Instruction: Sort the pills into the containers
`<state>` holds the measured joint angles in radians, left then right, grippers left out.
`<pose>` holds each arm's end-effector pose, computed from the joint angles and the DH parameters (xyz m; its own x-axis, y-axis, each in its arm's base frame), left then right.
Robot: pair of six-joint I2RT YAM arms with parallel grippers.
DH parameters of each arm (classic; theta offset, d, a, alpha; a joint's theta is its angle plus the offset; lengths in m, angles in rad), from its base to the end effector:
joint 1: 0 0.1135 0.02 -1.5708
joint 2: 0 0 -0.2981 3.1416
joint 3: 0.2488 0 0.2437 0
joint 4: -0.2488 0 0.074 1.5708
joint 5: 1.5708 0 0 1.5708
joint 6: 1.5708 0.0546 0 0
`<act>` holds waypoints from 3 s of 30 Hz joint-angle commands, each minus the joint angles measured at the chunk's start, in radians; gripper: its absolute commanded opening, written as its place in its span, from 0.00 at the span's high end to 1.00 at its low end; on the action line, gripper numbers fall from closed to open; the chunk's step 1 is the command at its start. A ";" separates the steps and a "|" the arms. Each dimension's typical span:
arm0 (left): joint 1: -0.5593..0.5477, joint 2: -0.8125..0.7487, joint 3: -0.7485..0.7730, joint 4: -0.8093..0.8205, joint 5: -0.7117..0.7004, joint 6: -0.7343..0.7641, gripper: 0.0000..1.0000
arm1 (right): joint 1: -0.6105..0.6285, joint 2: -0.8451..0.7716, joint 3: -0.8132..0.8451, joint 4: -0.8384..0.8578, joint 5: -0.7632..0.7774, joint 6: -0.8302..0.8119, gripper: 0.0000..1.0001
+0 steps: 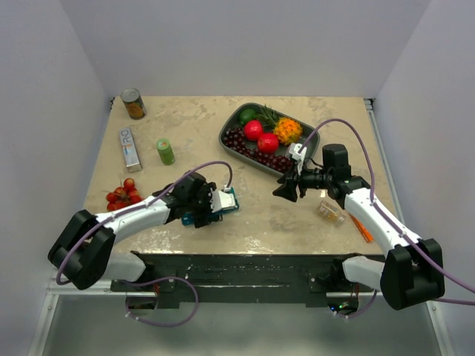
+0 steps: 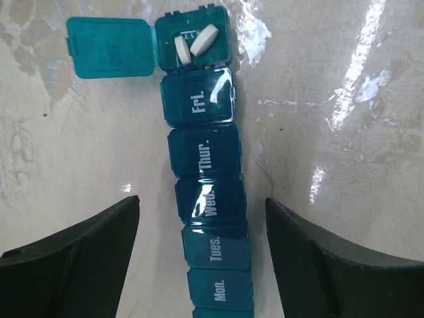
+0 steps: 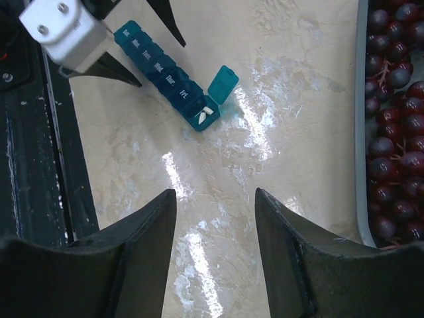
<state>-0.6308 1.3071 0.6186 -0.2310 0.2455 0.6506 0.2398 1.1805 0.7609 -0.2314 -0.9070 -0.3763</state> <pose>0.1858 -0.1521 0.1966 -0.0925 0.7951 -0.5995 0.9389 0.2701 0.2134 0.2155 0.0970 0.2825 -0.2700 -0.2991 -0.9152 -0.9185 0.3653 0.1516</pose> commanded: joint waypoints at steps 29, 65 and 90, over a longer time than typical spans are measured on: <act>-0.236 0.184 0.047 0.249 0.080 0.004 0.90 | 0.133 0.402 0.189 -0.054 0.252 0.073 0.97; -0.241 0.307 0.147 0.133 0.057 -0.034 0.98 | 0.268 0.575 0.367 -0.523 0.180 -0.289 1.00; -0.241 0.314 0.158 0.119 0.043 -0.046 1.00 | 0.236 0.647 0.344 -0.480 0.268 -0.229 1.00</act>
<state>-0.8669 1.5887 0.7670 -0.0841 0.3016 0.6212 0.4774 1.8191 1.1103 -0.7319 -0.7170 -0.5320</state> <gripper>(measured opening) 0.479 0.006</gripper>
